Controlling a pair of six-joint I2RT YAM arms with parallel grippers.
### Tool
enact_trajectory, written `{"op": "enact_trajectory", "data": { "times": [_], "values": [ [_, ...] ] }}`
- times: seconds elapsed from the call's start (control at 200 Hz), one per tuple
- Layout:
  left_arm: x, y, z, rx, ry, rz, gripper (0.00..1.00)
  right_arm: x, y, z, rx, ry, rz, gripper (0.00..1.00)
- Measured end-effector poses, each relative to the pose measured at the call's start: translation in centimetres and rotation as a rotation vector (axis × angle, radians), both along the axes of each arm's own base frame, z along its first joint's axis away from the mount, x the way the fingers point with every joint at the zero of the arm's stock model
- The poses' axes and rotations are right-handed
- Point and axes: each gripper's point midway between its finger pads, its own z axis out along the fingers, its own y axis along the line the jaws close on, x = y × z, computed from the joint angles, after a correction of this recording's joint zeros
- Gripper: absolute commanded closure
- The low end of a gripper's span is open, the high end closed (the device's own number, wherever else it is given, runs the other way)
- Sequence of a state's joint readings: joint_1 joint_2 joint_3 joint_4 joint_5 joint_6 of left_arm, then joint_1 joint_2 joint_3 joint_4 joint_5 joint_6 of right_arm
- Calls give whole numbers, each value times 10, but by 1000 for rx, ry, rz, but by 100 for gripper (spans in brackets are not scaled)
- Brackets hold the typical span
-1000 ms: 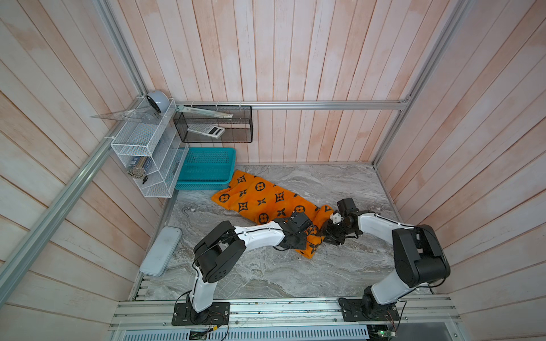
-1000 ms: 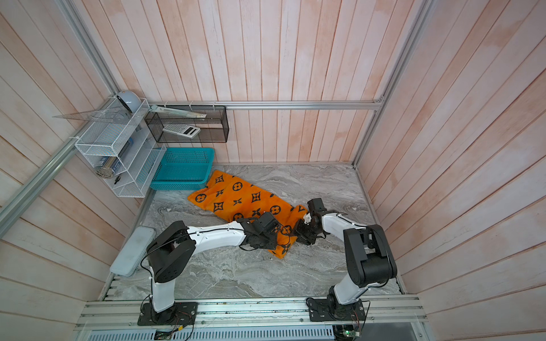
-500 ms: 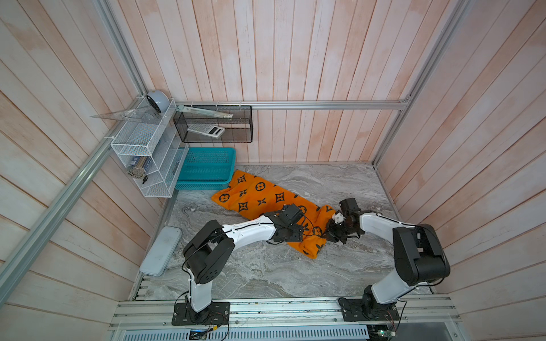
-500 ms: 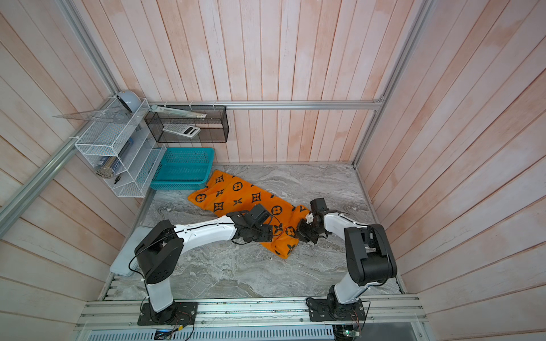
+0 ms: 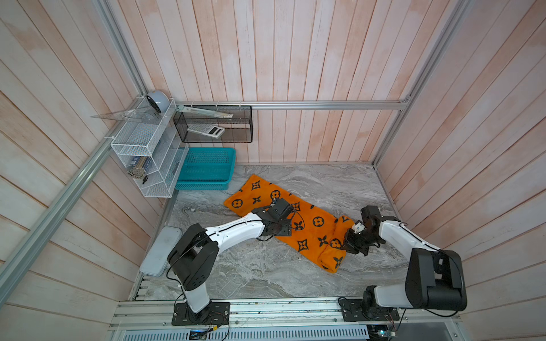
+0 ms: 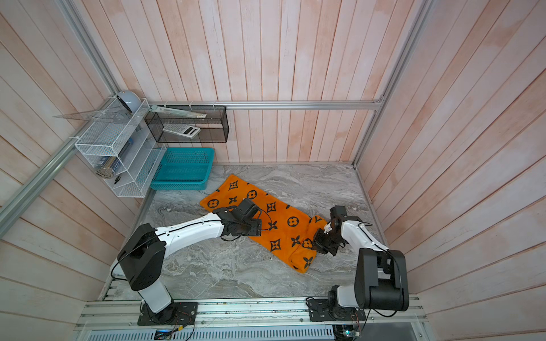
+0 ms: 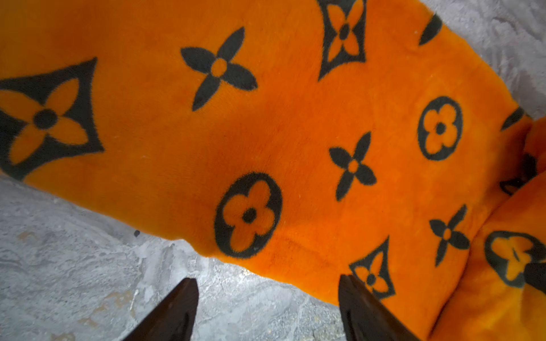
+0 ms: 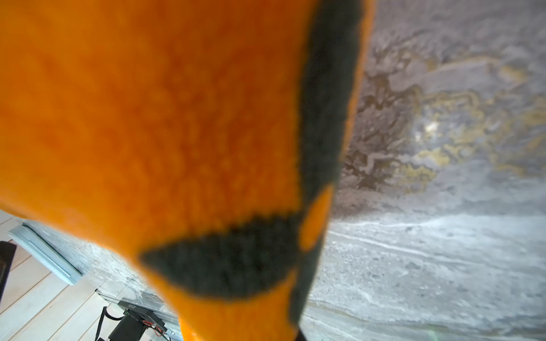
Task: Roll up the pillowcase
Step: Roll the pillowcase at the center of the board.
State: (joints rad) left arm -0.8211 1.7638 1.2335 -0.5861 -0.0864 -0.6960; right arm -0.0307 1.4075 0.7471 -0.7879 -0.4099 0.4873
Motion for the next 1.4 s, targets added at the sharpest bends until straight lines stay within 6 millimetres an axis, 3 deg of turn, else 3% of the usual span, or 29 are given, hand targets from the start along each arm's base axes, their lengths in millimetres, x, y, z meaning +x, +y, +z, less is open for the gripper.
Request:
{"op": "enact_trajectory", "data": {
  "times": [0.29, 0.405, 0.63, 0.935, 1.105, 1.395],
  "values": [
    [0, -3, -24, 25, 37, -4, 20, 23, 22, 28, 5, -61, 85, 63],
    [-1, -2, -29, 30, 44, -4, 20, 28, 34, 33, 6, -70, 121, 57],
    [-3, 0, -33, 37, 51, -1, 20, 42, 57, 36, 4, -70, 168, 52],
    [-1, -9, -19, -24, 31, -9, 20, 75, 111, 27, 32, -85, 232, 51],
    [-1, -22, -7, -93, 15, -25, 20, 87, 126, 6, 57, -69, 219, 51],
    [-23, -65, 1, -172, 22, -130, 20, 96, 134, 5, 98, -82, 183, 51]
  ]
}}
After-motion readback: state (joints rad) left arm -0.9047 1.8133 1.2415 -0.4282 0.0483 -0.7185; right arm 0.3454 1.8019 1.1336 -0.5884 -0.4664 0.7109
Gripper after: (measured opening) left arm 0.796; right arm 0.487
